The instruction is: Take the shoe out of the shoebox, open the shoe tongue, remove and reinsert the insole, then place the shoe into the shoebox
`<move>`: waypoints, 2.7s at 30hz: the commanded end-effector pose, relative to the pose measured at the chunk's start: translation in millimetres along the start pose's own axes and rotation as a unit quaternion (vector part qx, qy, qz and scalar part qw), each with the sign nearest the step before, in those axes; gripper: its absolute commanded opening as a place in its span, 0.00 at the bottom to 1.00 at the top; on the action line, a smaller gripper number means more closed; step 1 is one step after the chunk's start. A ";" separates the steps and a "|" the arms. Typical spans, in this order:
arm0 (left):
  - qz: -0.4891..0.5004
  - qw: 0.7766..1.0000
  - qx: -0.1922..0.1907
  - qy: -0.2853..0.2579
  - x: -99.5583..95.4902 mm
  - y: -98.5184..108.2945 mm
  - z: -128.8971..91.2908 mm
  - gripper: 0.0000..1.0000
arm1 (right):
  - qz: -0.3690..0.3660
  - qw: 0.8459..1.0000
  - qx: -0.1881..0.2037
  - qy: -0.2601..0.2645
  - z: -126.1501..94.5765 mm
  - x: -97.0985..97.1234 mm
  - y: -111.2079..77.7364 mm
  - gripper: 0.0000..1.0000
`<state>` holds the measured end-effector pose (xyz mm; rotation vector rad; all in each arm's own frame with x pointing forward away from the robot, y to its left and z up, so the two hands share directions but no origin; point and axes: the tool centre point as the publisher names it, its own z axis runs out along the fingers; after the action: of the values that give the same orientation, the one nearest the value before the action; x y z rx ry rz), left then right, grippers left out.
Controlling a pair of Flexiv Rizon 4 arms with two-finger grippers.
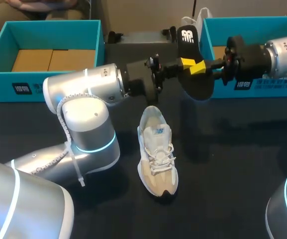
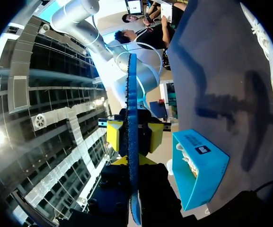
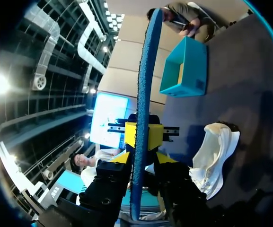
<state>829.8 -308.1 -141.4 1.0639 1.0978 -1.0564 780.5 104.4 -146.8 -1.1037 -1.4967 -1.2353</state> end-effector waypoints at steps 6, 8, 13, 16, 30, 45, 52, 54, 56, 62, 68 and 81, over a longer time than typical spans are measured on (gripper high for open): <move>-0.002 1.000 -0.001 -0.001 -0.9 1.2 0.7 0.00 | 0.000 1.000 0.005 0.000 0.3 -0.9 3.8 0.00; -0.004 1.000 0.002 -0.002 -1.3 -0.4 0.7 0.00 | 0.000 1.000 0.006 -0.001 0.2 -0.8 4.1 0.00; -0.009 1.000 0.010 0.003 -0.9 -1.8 -1.9 0.00 | 0.000 1.000 0.007 -0.005 0.2 -1.2 4.5 0.00; -0.005 1.000 0.011 0.004 -4.9 0.1 -5.1 1.00 | 0.000 1.000 0.006 -0.008 -0.3 -1.5 4.6 0.00; -0.019 1.000 0.003 0.025 -27.7 26.1 -36.2 1.00 | -0.004 0.999 -0.010 -0.043 -22.3 -0.7 18.2 0.00; -0.203 0.968 -0.023 0.143 -8.4 39.0 -85.0 1.00 | -0.066 0.993 -0.049 -0.079 -28.1 -3.2 29.7 0.00; -0.301 0.934 -0.039 0.189 1.3 38.2 -104.1 1.00 | -0.150 0.983 -0.062 -0.085 -20.7 -0.3 34.9 0.00; -0.334 0.919 -0.047 0.203 6.3 37.2 -109.3 1.00 | -0.183 0.977 -0.068 -0.088 -18.7 1.5 36.0 0.00; -0.365 0.903 -0.045 0.222 13.0 34.4 -114.1 1.00 | -0.222 0.968 -0.061 -0.101 -16.1 4.8 37.5 0.00; -0.429 0.859 -0.046 0.278 32.0 20.3 -128.8 1.00 | -0.301 0.947 -0.043 -0.103 -4.3 13.4 44.6 0.00; -0.456 0.834 -0.061 0.305 42.6 13.6 -141.4 1.00 | -0.355 0.930 -0.037 -0.089 2.5 17.0 48.2 0.00; -0.476 0.815 -0.073 0.322 49.0 12.0 -148.5 1.00 | -0.416 0.907 -0.042 -0.039 10.5 21.5 46.2 0.00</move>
<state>824.0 -165.9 -209.8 0.6698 2.3288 -1.3673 818.6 120.2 -117.4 -0.5467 -2.0908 -1.8469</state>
